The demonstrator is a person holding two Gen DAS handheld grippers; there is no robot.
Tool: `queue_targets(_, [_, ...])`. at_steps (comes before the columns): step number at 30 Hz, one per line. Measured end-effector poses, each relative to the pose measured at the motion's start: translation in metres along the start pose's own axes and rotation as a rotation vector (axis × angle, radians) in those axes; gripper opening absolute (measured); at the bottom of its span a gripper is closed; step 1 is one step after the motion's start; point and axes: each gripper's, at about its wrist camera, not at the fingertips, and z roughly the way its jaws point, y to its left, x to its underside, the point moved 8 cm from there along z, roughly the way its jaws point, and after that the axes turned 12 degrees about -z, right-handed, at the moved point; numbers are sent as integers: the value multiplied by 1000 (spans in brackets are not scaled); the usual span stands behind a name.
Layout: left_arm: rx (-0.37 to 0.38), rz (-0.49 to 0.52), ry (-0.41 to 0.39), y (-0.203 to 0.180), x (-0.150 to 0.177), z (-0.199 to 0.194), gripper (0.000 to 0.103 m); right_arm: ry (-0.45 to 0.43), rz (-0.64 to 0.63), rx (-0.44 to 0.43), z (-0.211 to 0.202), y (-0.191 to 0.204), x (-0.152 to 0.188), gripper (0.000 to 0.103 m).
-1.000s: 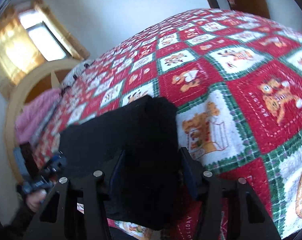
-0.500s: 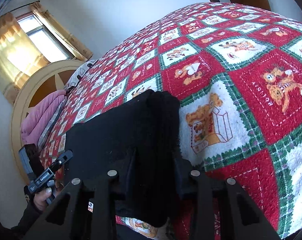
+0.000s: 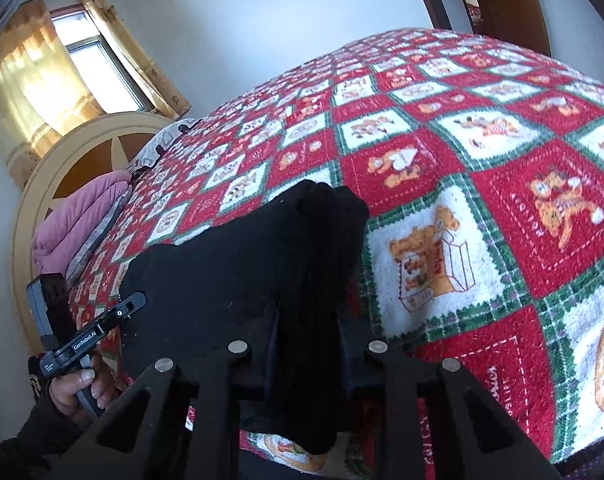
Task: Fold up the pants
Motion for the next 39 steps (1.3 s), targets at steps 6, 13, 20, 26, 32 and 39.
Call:
queue_targets(6, [24, -14, -31, -2, -12, -17, 12, -35, -23, -16, -10, 13, -15, 24])
queue_targets(13, [-1, -38, -97, 17, -38, -41, 12, -27, -61, -61, 6, 37, -36, 24])
queue_targets(20, [-73, -45, -159, 54, -71, -64, 12, -19, -148, -107, 41, 82, -79, 24])
queue_targets(26, [-142, -79, -213, 94, -98, -85, 12, -11, -228, -151, 79, 131, -118, 24])
queue_targets(32, [-232, -86, -246, 134, -119, -97, 12, 9, -271, -198, 124, 176, -143, 24])
queue_targets(39, [-312, -93, -272, 173, -136, -108, 12, 19, -271, -231, 170, 211, -160, 24])
